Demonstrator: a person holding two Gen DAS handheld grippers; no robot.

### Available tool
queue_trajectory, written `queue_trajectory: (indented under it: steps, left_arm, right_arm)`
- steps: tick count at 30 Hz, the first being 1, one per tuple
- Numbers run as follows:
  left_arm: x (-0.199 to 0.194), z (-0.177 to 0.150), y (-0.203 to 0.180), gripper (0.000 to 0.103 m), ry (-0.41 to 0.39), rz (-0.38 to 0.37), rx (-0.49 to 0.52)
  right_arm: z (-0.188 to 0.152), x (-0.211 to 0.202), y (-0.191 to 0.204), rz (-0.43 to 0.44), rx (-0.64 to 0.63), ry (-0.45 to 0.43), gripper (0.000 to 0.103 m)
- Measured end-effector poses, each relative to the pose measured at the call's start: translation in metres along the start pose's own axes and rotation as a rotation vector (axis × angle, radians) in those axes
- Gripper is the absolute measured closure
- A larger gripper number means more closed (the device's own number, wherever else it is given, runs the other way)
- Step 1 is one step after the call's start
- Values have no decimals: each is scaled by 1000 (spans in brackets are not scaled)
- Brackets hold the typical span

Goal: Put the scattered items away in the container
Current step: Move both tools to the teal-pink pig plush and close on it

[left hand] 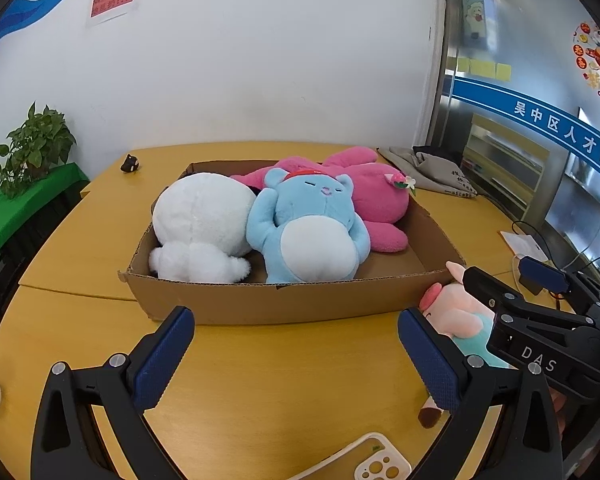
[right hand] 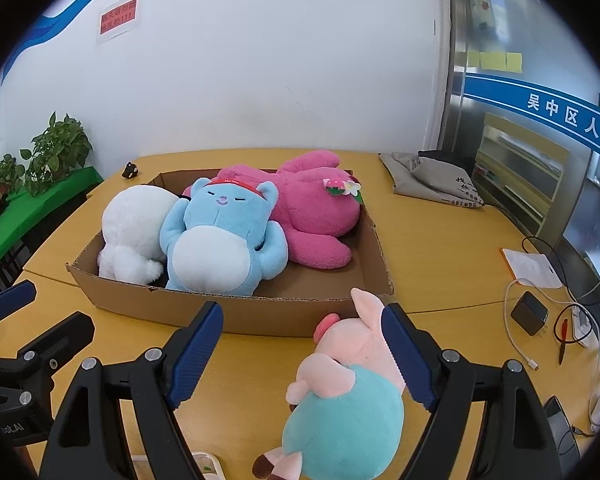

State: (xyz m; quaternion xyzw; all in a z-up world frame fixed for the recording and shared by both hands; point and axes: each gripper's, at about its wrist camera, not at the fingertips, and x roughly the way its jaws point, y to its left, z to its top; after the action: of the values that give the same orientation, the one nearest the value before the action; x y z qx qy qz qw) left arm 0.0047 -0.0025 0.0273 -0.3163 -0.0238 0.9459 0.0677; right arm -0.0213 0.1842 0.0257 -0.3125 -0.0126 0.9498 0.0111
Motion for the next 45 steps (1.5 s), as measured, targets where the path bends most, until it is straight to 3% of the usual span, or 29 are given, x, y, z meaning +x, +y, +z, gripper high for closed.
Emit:
queue_trajectory:
  steps: [11,16,18,23,26,30,39,45]
  left_arm:
    - [6,-1,-6,0,27,-27,-6]
    - [11,-1,-6,0,61,-124,-52]
    - [16,-1,-8,0,82,-128,-57]
    - [28,-2,-13,0,122,-152,-84]
    - [36,-2,-17,0,151,-165,-93]
    - [41,-5,-21,0,173,-164,-76]
    - [64,-9,-32,0,224,-195,-77]
    - [106,-8,-58,0,307,-277,-39]
  right_arm:
    - [-6,2,-10,1,15,13,22]
    - [-11,4,-20,7,28,22,22]
    - [-17,7,-27,-4,32,34,22]
    - [-48,32,-49,-37,103,148,21]
    - [-73,60,-39,-9,59,247,19]
    - [-83,70,-34,18,69,259,13]
    - [-103,46,-16,118,-138,160,19]
    - [-119,26,8,172,-348,85,20]
